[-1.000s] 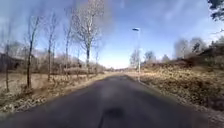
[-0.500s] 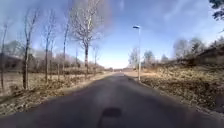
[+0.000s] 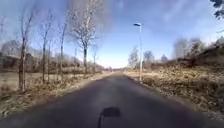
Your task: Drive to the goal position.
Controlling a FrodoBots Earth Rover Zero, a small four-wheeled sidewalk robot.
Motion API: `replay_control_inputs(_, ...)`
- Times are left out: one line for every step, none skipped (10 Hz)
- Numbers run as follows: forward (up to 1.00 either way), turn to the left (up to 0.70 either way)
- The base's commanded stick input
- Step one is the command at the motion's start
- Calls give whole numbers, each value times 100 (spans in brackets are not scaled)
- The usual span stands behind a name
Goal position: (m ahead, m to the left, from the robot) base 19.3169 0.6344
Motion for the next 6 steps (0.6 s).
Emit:
replay_control_inputs(85,0)
replay_control_inputs(85,0)
replay_control_inputs(85,0)
replay_control_inputs(85,0)
replay_control_inputs(85,0)
replay_control_inputs(85,0)
